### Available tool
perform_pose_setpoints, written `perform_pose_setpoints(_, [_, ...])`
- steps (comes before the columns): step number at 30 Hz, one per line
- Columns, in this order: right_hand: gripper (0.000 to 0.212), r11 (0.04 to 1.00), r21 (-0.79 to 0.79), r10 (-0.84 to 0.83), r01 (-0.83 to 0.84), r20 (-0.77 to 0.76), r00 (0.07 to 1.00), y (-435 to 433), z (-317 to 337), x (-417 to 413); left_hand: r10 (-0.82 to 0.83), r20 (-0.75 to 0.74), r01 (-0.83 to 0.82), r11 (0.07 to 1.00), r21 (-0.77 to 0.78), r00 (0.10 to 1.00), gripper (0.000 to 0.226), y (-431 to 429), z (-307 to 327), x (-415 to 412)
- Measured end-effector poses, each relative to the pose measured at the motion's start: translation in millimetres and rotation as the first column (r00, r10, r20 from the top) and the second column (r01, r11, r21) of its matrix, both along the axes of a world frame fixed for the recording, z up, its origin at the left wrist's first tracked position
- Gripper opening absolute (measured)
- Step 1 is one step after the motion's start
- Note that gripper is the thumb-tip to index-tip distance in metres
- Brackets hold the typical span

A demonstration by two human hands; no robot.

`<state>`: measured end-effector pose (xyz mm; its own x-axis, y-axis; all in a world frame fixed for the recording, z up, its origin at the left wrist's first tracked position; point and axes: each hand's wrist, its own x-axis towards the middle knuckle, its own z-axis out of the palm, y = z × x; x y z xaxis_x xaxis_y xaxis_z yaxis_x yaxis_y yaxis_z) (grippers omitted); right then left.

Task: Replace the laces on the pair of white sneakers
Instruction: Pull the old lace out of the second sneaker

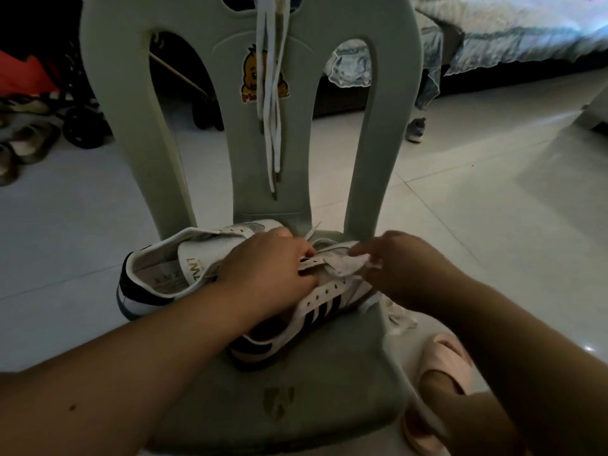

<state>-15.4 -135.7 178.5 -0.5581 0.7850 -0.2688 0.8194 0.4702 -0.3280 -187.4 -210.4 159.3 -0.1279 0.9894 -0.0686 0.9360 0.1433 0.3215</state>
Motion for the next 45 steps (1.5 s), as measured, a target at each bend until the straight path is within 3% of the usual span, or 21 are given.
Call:
perform_pose_setpoints(5, [0.018, 0.971, 0.181, 0.141, -0.159, 0.111, 0.984, 2, -6, -10, -0.059, -0.044, 0.054, 0.993, -0.104, 0.997, 0.029, 7, -11, -5])
perform_pose_setpoints(7, [0.016, 0.960, 0.213, 0.170, -0.179, 0.060, 0.984, -2, 5, -9, -0.044, -0.067, 0.036, 0.993, -0.112, 0.997, 0.026, 10, -12, -8])
perform_pose_setpoints(9, [0.021, 0.978, 0.091, 0.190, -0.187, -0.019, 0.982, -10, 20, -8, -0.023, -0.083, 0.013, 0.993, -0.118, 0.996, 0.026, 11, -14, -10])
perform_pose_setpoints(11, [0.017, 0.949, -0.164, 0.273, -0.270, -0.003, 0.962, -20, 32, -5, 0.006, -0.067, -0.014, 0.994, -0.108, 0.998, 0.026, 9, -14, -10])
perform_pose_setpoints(14, [0.024, 0.769, -0.568, 0.373, -0.293, 0.025, 0.928, -30, 38, 1, 0.026, -0.036, -0.028, 0.998, -0.049, 0.999, 0.026, 1, -11, -9])
perform_pose_setpoints(18, [0.023, 0.683, -0.692, 0.273, -0.236, -0.058, 0.960, -29, 48, 5, 0.046, -0.001, -0.046, 0.998, 0.052, 0.999, 0.028, -7, -4, -8])
perform_pose_setpoints(19, [0.019, 0.746, -0.629, 0.222, -0.218, -0.075, 0.972, -28, 47, 2, 0.047, 0.015, -0.048, 0.996, 0.078, 0.999, 0.029, -8, -2, -8])
perform_pose_setpoints(21, [0.011, 0.942, -0.311, 0.099, -0.127, -0.104, 0.990, -24, 36, -3, 0.045, 0.031, -0.049, 0.987, 0.154, 0.999, 0.030, -10, 0, -9])
perform_pose_setpoints(22, [0.012, 0.986, -0.162, 0.013, -0.037, -0.149, 0.989, -22, 30, -7, 0.037, 0.030, -0.042, 0.979, 0.200, 0.999, 0.032, -11, 1, -9])
perform_pose_setpoints(25, [0.026, 0.990, 0.016, -0.129, 0.141, -0.308, 0.943, -15, 16, -19, -0.023, 0.013, 0.017, 0.949, 0.314, 1.000, 0.041, -14, 2, -9])
perform_pose_setpoints(29, [0.032, 0.964, 0.241, -0.035, 0.110, -0.296, 0.955, -10, 5, -30, -0.087, -0.015, 0.086, 0.927, 0.365, 0.996, 0.038, -18, 0, -10])
perform_pose_setpoints(35, [0.030, 0.900, 0.414, 0.171, -0.134, -0.053, 0.984, -18, 3, -36, -0.128, -0.015, 0.126, 0.933, 0.337, 0.992, 0.041, -23, -5, -10])
perform_pose_setpoints(37, [0.026, 0.868, 0.472, 0.203, -0.157, -0.049, 0.978, -22, 1, -39, -0.149, -0.011, 0.144, 0.929, 0.341, 0.989, 0.041, -25, -6, -8])
perform_pose_setpoints(42, [0.021, 0.916, 0.396, 0.113, -0.062, -0.106, 0.988, -17, 3, -34, -0.147, -0.020, 0.145, 0.925, 0.351, 0.989, 0.039, -28, -9, -4])
perform_pose_setpoints(45, [0.019, 0.933, 0.297, -0.115, 0.204, -0.293, 0.949, -5, 9, -19, -0.121, -0.014, 0.118, 0.929, 0.349, 0.993, 0.041, -28, -11, -10])
